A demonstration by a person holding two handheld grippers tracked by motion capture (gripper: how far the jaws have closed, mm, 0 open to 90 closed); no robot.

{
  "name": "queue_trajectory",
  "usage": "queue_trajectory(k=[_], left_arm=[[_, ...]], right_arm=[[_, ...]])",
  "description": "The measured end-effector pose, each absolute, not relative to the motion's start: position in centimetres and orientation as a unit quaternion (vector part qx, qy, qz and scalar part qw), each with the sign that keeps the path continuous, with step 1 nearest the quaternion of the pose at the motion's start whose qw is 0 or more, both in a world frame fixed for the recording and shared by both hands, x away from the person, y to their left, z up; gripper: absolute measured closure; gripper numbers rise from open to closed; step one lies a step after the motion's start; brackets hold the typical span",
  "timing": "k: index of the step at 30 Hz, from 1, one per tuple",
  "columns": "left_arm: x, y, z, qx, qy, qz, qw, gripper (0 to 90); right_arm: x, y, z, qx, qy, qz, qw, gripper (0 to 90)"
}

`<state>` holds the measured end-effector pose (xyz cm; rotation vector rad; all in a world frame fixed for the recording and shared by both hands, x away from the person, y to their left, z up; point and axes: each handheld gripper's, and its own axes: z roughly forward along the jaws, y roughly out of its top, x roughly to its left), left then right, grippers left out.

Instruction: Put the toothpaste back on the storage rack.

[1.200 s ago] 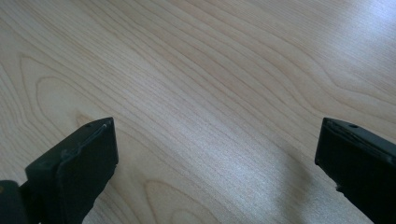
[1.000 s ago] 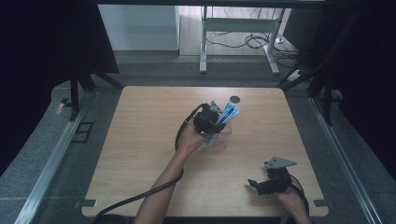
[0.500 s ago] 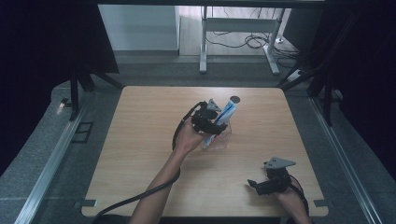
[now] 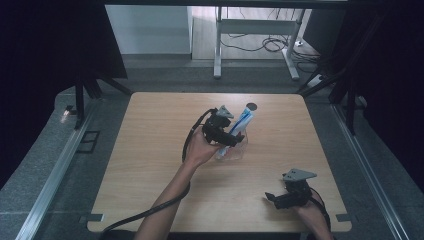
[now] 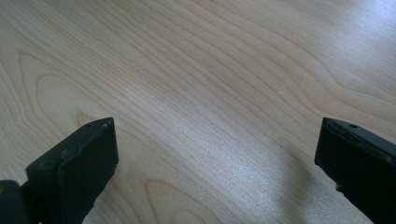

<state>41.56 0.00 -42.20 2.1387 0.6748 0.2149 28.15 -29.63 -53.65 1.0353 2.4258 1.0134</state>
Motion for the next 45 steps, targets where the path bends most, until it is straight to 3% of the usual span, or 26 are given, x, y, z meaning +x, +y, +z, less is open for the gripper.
queue_trajectory(k=[11, 45], left_arm=[[40.2, 1.0, -42.0, 0.862, 0.258, 0.095, 0.426, 13.4], [37.4, 4.0, -42.5, 0.862, 0.257, 0.118, 0.422, 13.3]], right_arm=[[28.1, -29.6, -53.6, 0.361, 0.848, 0.355, 0.16, 0.0], [28.1, -29.4, -53.7, 0.36, 0.847, 0.355, 0.161, 0.0]])
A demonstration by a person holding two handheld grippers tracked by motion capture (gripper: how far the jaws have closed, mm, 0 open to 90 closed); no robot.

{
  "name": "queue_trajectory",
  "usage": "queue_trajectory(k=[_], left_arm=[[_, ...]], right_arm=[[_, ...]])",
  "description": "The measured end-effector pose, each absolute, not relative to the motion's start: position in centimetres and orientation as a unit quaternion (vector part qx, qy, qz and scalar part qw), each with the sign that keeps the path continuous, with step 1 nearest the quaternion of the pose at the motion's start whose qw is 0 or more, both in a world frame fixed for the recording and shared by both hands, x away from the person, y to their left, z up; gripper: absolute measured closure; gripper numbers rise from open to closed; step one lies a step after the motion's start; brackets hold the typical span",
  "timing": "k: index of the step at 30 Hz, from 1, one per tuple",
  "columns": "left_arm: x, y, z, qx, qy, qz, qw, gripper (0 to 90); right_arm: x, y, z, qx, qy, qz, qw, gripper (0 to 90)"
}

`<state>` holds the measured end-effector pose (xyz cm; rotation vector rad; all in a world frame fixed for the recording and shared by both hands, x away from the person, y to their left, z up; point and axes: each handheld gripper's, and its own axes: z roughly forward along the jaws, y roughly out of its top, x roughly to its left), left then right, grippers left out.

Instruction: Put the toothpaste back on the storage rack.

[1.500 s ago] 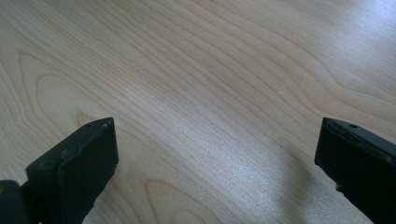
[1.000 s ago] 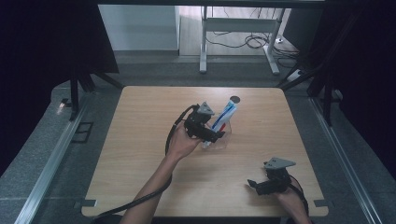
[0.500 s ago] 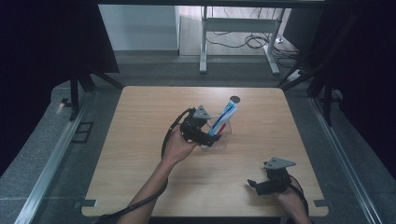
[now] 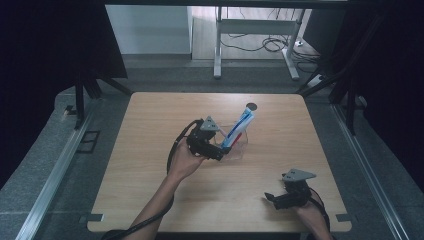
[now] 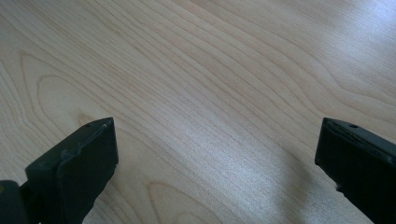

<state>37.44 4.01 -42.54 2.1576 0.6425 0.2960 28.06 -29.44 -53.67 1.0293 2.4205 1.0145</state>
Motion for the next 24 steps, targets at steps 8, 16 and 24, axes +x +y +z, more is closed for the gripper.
queue_trajectory(k=[8, 16, 24], left_arm=[[36.8, 5.0, -42.9, 0.86, 0.263, 0.122, 0.42, 13.1], [36.2, 6.1, -43.3, 0.86, 0.269, 0.124, 0.415, 13.1], [35.7, 7.0, -43.9, 0.859, 0.275, 0.127, 0.413, 13.1]], right_arm=[[28.0, -29.4, -53.6, 0.36, 0.847, 0.357, 0.162, 0.0], [28.0, -29.3, -53.6, 0.359, 0.847, 0.357, 0.163, 0.0], [28.0, -29.3, -53.7, 0.359, 0.847, 0.356, 0.163, 0.0]])
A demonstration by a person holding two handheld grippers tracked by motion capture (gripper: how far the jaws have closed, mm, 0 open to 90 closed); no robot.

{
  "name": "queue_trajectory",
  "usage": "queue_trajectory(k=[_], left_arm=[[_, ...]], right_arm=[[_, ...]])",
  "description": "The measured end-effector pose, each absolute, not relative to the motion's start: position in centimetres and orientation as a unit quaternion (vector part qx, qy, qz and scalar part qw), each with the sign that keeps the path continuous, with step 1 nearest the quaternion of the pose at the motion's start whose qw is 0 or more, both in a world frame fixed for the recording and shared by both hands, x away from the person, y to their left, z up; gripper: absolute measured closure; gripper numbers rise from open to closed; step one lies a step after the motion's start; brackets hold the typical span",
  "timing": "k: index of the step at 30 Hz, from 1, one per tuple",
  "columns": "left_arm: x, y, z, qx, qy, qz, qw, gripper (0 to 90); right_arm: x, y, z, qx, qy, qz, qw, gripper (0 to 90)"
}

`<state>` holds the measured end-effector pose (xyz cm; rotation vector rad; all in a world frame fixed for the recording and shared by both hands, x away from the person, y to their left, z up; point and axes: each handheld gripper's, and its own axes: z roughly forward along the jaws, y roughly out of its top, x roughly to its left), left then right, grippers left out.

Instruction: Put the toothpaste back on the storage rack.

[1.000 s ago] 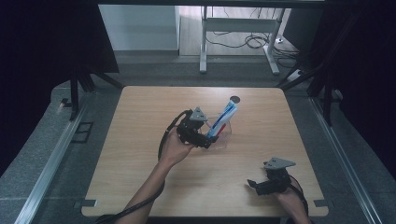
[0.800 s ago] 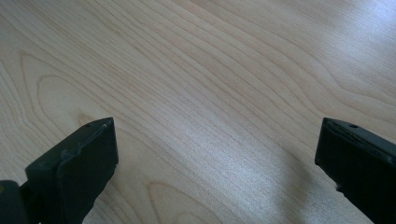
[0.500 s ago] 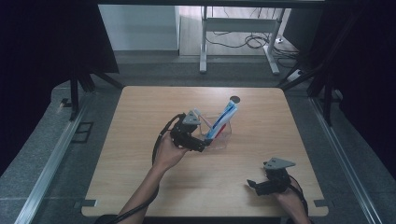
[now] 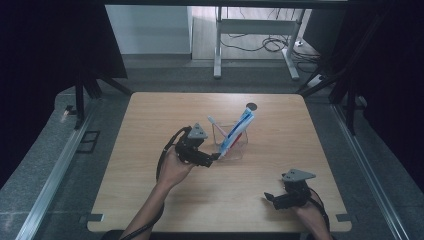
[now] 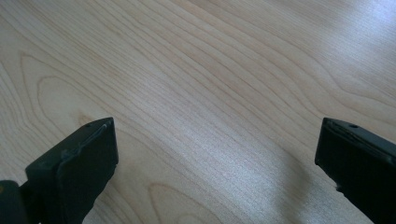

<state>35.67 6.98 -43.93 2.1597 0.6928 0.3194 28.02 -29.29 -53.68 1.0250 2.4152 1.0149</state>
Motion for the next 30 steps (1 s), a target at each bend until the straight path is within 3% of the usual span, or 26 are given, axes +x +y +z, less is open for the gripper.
queue_trajectory(k=[30], left_arm=[[32.6, 9.5, -46.6, 0.864, 0.286, 0.139, 0.392, 13.2]], right_arm=[[28.0, -29.1, -53.8, 0.358, 0.849, 0.352, 0.162, 0.0]])
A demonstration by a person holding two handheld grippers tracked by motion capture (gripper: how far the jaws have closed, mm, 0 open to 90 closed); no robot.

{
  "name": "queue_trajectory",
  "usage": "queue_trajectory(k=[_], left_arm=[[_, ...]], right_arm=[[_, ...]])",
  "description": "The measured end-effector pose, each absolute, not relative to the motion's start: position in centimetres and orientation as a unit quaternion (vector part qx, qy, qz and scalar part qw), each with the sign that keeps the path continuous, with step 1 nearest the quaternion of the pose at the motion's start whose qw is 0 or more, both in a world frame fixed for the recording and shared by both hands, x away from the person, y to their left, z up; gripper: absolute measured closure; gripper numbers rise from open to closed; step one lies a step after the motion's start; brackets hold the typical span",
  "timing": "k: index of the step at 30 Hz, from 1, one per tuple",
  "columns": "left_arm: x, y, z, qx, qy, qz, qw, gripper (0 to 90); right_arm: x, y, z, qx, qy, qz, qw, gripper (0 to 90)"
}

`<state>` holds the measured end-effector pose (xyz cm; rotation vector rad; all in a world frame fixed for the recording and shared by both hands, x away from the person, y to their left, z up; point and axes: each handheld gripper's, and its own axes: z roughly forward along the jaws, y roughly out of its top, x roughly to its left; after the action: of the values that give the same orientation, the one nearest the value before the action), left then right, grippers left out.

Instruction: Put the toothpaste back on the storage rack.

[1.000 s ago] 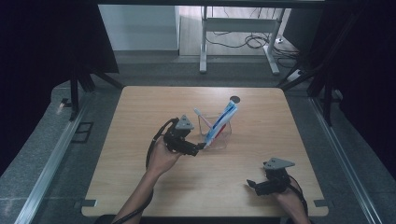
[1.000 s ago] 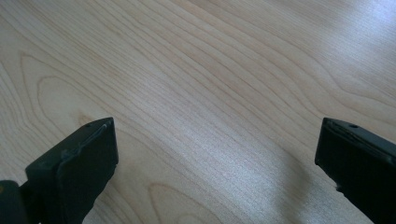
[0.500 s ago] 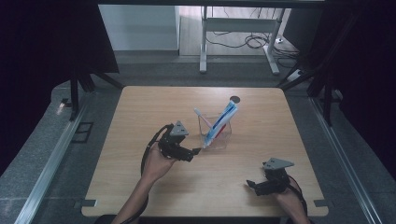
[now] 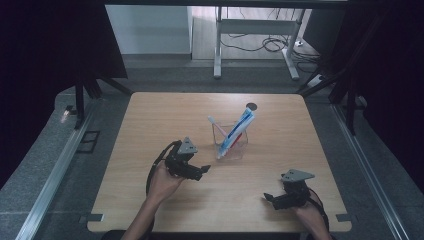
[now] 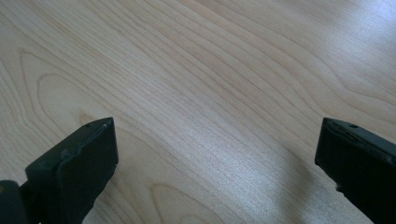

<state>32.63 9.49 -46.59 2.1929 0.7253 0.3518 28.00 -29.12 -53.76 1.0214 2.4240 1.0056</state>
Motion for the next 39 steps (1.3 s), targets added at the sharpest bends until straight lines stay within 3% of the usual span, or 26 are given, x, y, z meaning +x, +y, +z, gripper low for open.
queue_trajectory(k=[27, 39], left_arm=[[29.8, 12.9, -49.5, 0.854, 0.32, 0.13, 0.389, 13.2], [29.3, 12.7, -51.5, 0.866, 0.322, 0.139, 0.357, 13.2]], right_arm=[[28.0, -29.0, -53.8, 0.358, 0.85, 0.351, 0.162, 0.0], [27.9, -28.9, -53.8, 0.356, 0.851, 0.351, 0.162, 0.0]])
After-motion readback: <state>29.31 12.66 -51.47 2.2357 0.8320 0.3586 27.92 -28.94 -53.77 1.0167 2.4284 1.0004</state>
